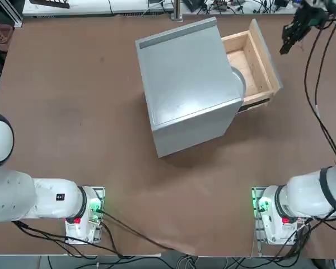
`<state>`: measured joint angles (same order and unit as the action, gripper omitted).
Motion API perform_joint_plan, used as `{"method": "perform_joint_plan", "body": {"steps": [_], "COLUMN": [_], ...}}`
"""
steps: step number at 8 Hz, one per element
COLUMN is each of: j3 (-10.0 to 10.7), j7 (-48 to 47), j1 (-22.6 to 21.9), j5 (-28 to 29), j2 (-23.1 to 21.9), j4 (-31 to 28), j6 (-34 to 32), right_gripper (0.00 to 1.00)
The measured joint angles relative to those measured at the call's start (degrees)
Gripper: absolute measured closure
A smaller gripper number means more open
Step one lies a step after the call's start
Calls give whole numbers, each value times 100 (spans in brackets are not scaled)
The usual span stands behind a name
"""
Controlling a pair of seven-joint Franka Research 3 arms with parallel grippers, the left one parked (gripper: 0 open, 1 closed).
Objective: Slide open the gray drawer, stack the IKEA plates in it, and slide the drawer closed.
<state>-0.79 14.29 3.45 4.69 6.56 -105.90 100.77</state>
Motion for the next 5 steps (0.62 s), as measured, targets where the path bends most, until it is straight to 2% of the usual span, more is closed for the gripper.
{"method": "perform_joint_plan", "body": {"steps": [5], "j3": [-47], "j7": [-231], "j1": [-139], "j5": [1003], "j2": [259], "j4": [-71], "j6": [65], "right_gripper": [100]}}
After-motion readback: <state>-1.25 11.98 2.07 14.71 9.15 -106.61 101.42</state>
